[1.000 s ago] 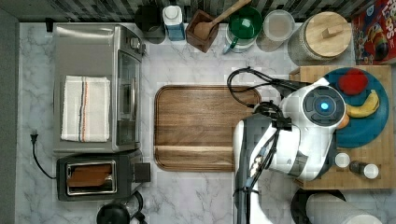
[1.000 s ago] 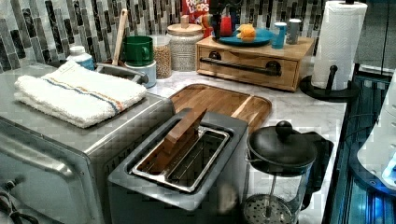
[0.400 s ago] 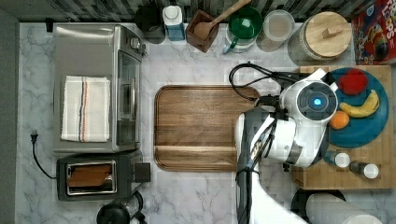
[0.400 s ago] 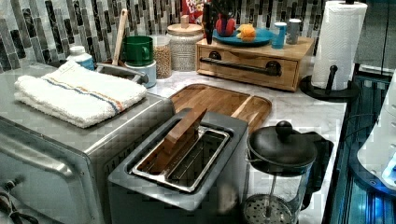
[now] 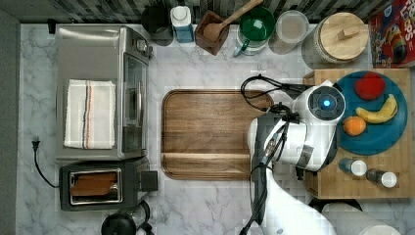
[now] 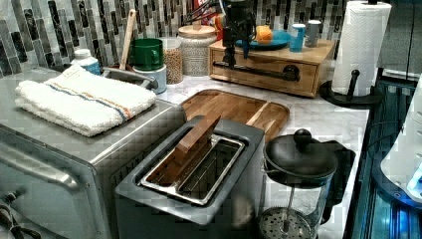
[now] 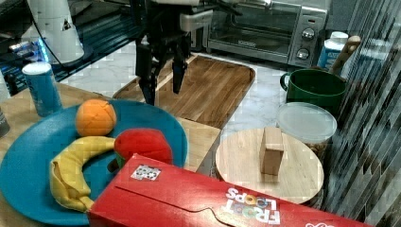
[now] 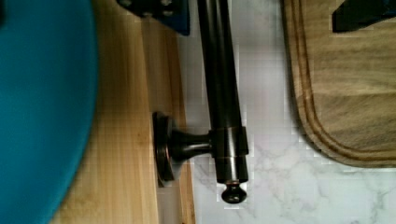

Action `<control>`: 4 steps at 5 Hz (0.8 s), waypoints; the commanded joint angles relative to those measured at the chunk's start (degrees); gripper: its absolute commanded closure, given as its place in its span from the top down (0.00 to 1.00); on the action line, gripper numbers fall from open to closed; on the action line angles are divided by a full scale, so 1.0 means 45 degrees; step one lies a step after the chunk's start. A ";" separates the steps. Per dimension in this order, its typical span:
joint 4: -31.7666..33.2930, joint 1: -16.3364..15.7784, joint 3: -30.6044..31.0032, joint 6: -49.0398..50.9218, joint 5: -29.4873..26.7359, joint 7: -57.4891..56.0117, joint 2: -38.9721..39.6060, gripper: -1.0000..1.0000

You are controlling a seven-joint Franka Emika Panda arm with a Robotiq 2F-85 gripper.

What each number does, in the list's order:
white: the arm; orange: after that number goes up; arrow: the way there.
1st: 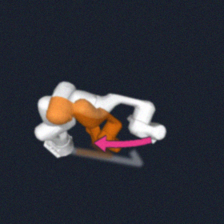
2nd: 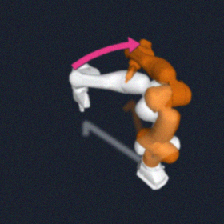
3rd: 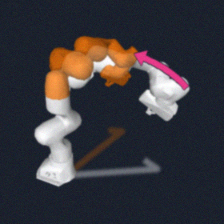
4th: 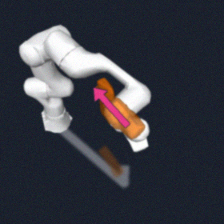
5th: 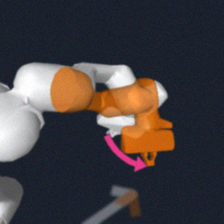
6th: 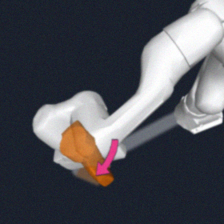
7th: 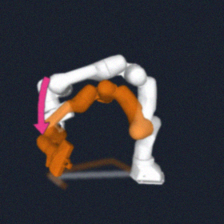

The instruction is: Open the drawer.

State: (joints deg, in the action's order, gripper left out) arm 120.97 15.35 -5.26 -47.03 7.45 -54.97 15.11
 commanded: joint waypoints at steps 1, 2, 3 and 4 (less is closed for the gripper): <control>-0.0319 0.0013 -0.0152 -0.0703 0.0102 0.0035 0.0185 1.00; -0.0359 -0.0023 -0.0088 -0.0532 -0.0026 0.0000 0.0276 1.00; -0.0162 -0.0167 -0.0029 -0.0471 -0.0092 0.0247 0.0281 1.00; 0.0173 -0.0182 0.0064 -0.1158 -0.0038 0.0628 0.0350 1.00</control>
State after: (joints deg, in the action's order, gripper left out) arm 123.21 15.35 -5.36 -51.92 7.92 -54.89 16.95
